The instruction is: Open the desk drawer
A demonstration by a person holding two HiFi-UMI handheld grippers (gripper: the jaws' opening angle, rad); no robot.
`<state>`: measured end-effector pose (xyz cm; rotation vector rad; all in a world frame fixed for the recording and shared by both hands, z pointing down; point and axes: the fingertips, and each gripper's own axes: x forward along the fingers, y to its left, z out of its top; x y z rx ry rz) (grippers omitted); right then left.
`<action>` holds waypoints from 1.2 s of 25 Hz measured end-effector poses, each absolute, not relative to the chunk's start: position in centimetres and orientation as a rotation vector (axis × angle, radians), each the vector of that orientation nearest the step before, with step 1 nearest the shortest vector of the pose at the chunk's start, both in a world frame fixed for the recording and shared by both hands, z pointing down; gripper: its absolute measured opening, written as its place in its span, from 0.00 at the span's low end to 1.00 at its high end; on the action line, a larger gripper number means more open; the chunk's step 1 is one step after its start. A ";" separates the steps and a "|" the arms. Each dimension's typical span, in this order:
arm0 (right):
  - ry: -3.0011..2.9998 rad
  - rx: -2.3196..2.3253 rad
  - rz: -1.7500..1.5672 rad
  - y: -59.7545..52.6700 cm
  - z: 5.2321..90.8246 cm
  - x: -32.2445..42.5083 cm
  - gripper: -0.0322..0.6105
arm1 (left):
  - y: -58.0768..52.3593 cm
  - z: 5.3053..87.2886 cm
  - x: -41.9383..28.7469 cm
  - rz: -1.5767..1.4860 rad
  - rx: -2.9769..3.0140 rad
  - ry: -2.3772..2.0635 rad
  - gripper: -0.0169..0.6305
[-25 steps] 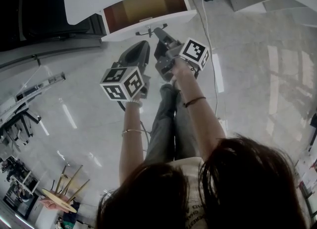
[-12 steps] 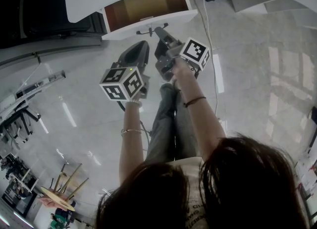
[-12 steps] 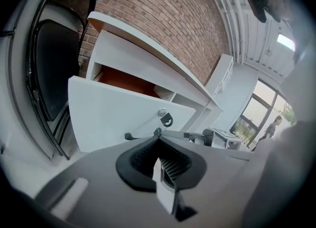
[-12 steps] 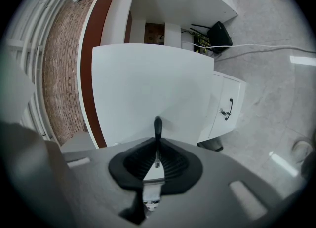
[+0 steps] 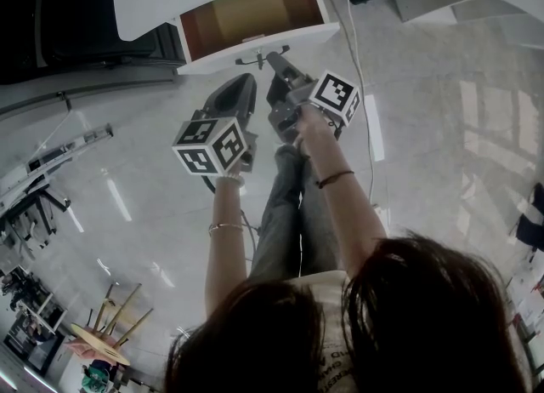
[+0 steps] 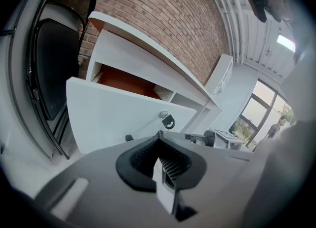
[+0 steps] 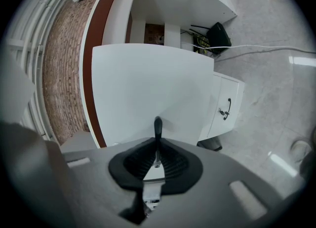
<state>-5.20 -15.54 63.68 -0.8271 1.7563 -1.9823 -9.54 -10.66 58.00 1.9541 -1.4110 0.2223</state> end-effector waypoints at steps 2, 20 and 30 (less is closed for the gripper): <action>1.773 -0.824 -1.982 -15.6 63.6 -5.2 0.09 | -10.7 57.8 -9.5 0.221 1.959 -1.407 0.02; 2.199 -0.899 -1.826 -13.4 59.5 -3.4 0.14 | -10.1 54.7 -10.5 0.188 1.965 -1.409 0.02; 2.793 -0.912 -1.281 -13.0 46.2 -2.6 0.11 | -9.5 46.2 -8.4 0.149 2.085 -1.383 0.02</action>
